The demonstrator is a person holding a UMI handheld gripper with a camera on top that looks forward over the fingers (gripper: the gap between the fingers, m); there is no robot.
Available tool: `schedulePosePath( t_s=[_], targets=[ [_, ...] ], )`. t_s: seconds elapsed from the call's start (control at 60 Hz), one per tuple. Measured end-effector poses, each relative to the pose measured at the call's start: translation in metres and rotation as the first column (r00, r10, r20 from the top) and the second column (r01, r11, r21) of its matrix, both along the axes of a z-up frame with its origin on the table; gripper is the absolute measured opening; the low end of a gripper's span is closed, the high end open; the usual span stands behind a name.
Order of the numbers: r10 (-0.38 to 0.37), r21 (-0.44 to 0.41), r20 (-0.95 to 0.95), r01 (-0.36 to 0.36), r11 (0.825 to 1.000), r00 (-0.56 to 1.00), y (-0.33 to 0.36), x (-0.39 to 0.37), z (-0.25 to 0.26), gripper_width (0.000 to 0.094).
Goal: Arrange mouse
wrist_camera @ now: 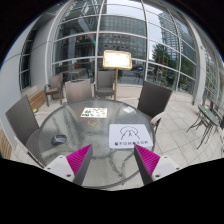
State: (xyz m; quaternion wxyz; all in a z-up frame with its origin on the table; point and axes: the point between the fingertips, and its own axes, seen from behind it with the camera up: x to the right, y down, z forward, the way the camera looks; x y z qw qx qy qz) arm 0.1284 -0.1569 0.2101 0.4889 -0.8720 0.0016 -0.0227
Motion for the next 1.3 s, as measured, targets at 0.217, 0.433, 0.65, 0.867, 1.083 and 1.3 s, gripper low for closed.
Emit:
schedulePosePath(
  t_s=[0.217, 0.433, 0.65, 0.867, 1.083, 1.3],
  targets=[
    [0.017, -0.122, -0.039, -0.021, 0.992, 0.999, -0.013, -0.056, -0.091, 0.0839],
    [0.138, -0.24, -0.095, -0.157, 0.958, 0.986, -0.008, -0.195, -0.169, 0.0843],
    [0.185, -0.293, -0.127, -0.215, 0.932, 0.975, 0.052, -0.298, -0.216, 0.0847],
    [0.152, -0.275, -0.101, -0.174, 0.945, 0.983, 0.144, -0.328, -0.225, 0.0835],
    [0.205, -0.283, -0.098, -0.225, 0.932, 0.974, 0.206, -0.364, -0.226, 0.0828],
    [0.215, -0.307, -0.069, -0.226, 0.924, 0.974, 0.233, -0.374, -0.229, 0.0587]
  ],
)
